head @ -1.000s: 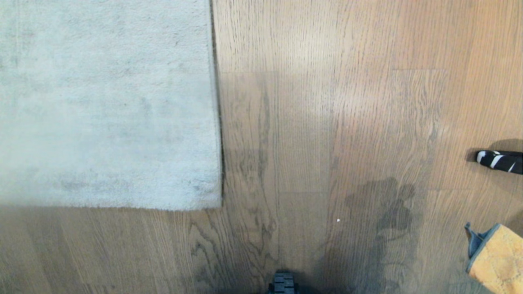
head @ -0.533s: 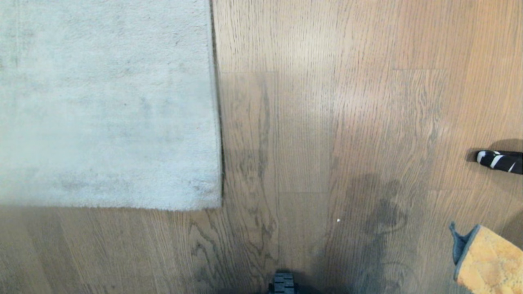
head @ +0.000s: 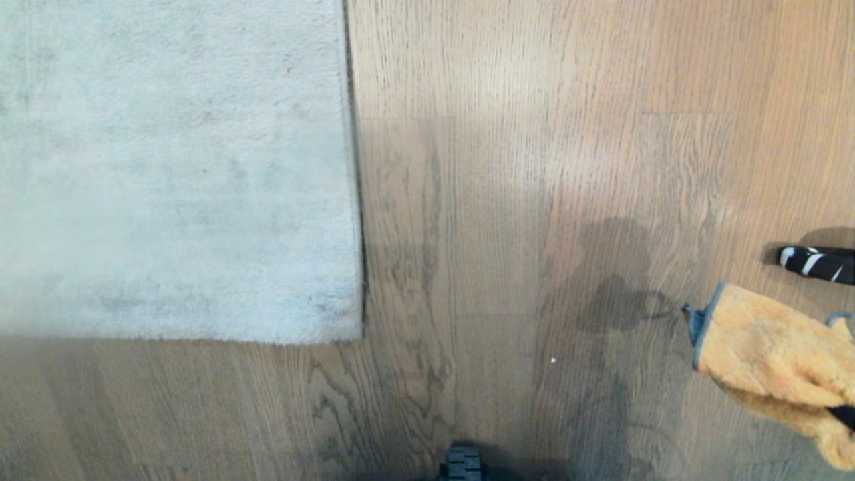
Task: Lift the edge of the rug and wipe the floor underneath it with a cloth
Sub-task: Put down the rag
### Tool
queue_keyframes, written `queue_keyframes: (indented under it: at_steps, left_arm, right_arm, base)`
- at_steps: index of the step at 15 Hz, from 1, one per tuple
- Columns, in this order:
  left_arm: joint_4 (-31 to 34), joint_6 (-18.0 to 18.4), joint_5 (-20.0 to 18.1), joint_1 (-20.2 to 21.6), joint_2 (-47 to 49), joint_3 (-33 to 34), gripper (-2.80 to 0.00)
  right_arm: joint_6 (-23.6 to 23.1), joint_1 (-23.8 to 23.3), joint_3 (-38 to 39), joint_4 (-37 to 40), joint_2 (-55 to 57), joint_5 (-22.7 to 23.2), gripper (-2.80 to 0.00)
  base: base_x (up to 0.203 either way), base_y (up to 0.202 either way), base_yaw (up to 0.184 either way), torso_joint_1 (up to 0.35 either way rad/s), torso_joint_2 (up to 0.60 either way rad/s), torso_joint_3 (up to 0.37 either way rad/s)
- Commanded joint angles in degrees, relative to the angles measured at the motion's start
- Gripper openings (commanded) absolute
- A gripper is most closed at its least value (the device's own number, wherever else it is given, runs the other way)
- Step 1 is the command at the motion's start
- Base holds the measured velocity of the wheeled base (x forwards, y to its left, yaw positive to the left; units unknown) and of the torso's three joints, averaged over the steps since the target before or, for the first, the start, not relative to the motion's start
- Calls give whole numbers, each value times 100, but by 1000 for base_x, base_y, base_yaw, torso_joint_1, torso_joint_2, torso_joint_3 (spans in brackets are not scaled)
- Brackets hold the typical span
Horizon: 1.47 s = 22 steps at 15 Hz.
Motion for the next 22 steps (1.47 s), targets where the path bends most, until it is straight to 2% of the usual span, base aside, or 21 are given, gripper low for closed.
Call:
queue_keyframes:
  at_steps: [1,4,6,9,12,15,20,22]
  left_arm:
    - [-3,0,4,0,0,0,-280]
    - [-3,0,4,0,0,0,-280]
    - [-3,0,4,0,0,0,-280]
    - [-3,0,4,0,0,0,-280]
    - [-3,0,4,0,0,0,-280]
    - [-1,0,4,0,0,0,-280]
    - [-3,0,4,0,0,0,-280]
    - [-3,0,4,0,0,0,-280]
  right_arm:
    - [25,163,-208,-590,1492,15,-280]
    - [93,215,-747,-1847,3107,-14,-280]
    - [122,58,-1297,-2574,3944,-164,-280]
    - [222,-292,-2449,-2863,4611,-533,-280]
    - [247,-848,-3413,-2800,5013,-618,-280]
    - [202,-1276,-4039,-2143,5011,-628,-280]
    - [-138,-1847,-4802,-1215,4667,-620,-280]
    - [-171,-1899,-4786,-1147,4745,-620,-280]
  base:
    - [0,0,0,0,0,0]
    - [0,0,0,0,0,0]
    - [0,0,0,0,0,0]
    - [0,0,0,0,0,0]
    - [0,0,0,0,0,0]
    - [0,0,0,0,0,0]
    - [0,0,0,0,0,0]
    - [0,0,0,0,0,0]
